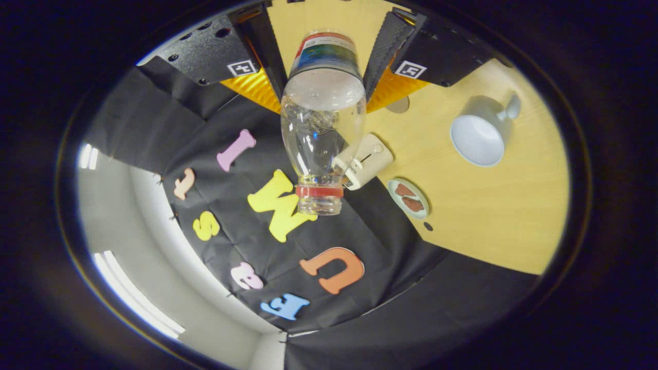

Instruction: Take the bottle from table, then pour the juice into the cup, finally place the bottle on the coaster

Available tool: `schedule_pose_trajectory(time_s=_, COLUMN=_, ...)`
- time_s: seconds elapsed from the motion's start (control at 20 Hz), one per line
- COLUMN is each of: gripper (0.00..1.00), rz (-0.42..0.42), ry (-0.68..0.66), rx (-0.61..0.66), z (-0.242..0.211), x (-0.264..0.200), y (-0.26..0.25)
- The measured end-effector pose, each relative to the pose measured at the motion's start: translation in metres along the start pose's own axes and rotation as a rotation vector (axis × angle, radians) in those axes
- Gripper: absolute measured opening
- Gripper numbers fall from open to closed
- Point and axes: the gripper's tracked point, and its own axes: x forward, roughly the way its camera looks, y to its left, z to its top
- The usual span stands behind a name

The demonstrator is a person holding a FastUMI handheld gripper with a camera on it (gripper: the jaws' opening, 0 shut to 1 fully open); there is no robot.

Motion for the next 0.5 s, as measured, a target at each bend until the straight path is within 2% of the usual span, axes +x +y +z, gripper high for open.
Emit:
schedule_pose_trajectory(time_s=0.3, gripper=0.82, rz=0.052, ry=-0.017, rx=0.382, z=0.012, x=0.009, y=-0.023)
schedule_pose_trajectory(time_s=0.5, gripper=0.83, rz=0.062, ry=-0.049, rx=0.514, z=0.022, x=0.021, y=-0.041)
